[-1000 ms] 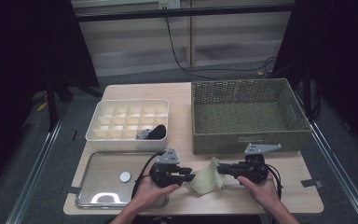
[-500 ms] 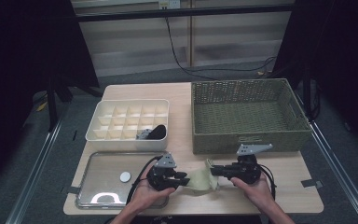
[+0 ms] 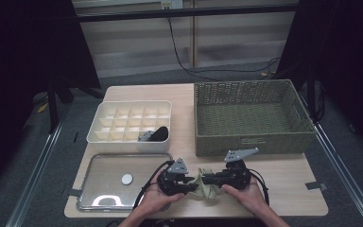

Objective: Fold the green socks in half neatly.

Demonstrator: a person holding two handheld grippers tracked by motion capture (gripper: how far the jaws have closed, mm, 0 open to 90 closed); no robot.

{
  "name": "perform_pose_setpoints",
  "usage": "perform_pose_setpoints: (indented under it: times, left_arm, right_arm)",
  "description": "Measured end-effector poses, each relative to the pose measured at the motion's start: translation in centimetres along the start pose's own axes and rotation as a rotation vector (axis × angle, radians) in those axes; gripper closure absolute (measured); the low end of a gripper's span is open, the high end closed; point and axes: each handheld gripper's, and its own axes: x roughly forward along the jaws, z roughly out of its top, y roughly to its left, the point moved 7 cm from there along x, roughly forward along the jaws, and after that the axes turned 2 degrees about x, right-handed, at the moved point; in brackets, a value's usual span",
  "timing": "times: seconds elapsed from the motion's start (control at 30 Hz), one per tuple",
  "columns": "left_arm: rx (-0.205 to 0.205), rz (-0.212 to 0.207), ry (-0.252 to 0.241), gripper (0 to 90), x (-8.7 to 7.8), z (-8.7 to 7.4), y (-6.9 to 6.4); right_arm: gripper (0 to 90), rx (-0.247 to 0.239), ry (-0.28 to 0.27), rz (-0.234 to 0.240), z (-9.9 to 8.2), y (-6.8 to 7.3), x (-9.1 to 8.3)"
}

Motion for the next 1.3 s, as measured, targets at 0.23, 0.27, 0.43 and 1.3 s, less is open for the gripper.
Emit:
perform_pose_setpoints:
  times: [0.23,0.27,0.43,1.3]
  left_arm:
    - [-0.005,0.003,-0.011,70.3,0.1,0.1,0.0]
    - [-0.007,0.002,-0.013,70.3,0.1,0.1,0.0]
    - [-0.029,-0.007,-0.025,67.2,-0.6,0.2,0.2]
    - [-0.091,0.005,-0.129,73.3,-3.8,0.5,1.4]
  right_arm:
    - [85.1,-0.014,0.008,0.001,0.1,0.2,0.7]
    - [85.0,-0.009,0.014,-0.008,0.0,0.0,0.8]
    - [84.3,0.005,0.044,-0.019,-0.9,-0.7,1.3]
    - [83.4,-0.026,0.096,-0.001,-2.0,0.5,2.4]
